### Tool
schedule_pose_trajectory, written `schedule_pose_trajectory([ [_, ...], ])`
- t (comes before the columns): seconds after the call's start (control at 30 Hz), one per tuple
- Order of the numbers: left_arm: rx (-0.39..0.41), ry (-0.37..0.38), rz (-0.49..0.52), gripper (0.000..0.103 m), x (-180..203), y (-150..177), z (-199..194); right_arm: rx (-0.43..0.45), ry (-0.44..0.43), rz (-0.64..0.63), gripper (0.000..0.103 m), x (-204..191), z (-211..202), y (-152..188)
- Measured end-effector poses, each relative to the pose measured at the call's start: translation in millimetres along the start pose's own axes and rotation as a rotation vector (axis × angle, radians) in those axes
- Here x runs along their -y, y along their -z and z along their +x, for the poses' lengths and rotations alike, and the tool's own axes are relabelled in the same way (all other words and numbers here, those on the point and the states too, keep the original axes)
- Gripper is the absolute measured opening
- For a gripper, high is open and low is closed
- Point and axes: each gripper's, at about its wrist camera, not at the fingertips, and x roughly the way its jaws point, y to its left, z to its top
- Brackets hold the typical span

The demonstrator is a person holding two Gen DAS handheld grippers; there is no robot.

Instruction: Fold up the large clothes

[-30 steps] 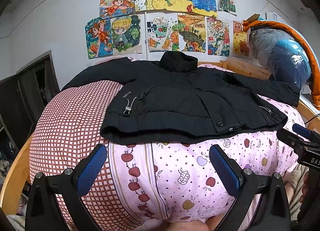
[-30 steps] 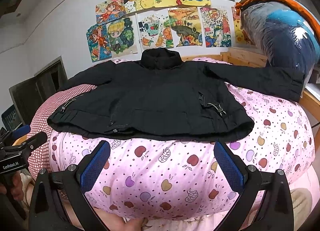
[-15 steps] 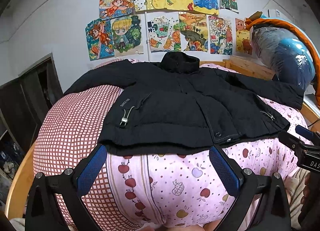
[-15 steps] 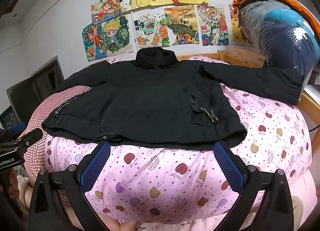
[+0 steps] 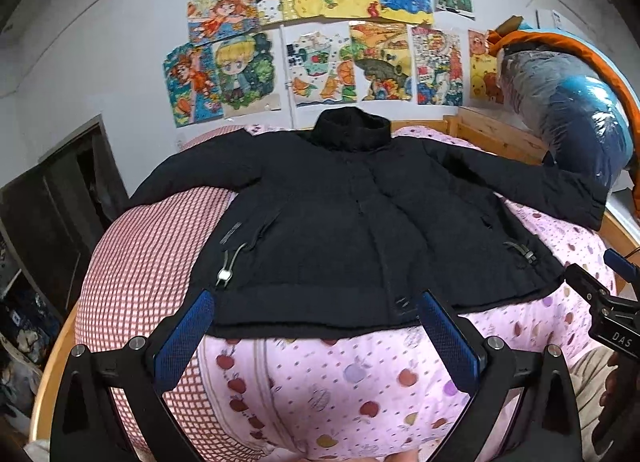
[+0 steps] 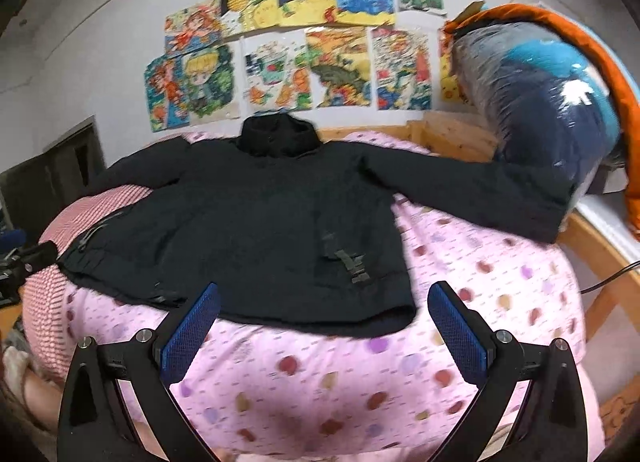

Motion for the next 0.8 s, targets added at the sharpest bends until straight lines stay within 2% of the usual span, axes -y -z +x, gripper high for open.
schedule_pose_trajectory([
  [0.2,0.021,0.014,0.095,0.103,34,-36,-12,0.052,0.062,0.061,0.102,44,-12,-20],
  [0.37,-0.010,0.057,0.125,0.103,65,-67,-14,0.078,0.122,0.081,0.102,79,-18,-40],
  [0.63,-0.089,0.088,0.215,0.103,114,-113,13,0.063,0.190,0.111,0.102,123,-8,-57],
  [0.8,-0.073,0.085,0.284,0.103,142,-141,35,0.045,0.220,0.163,0.102,150,22,-61],
])
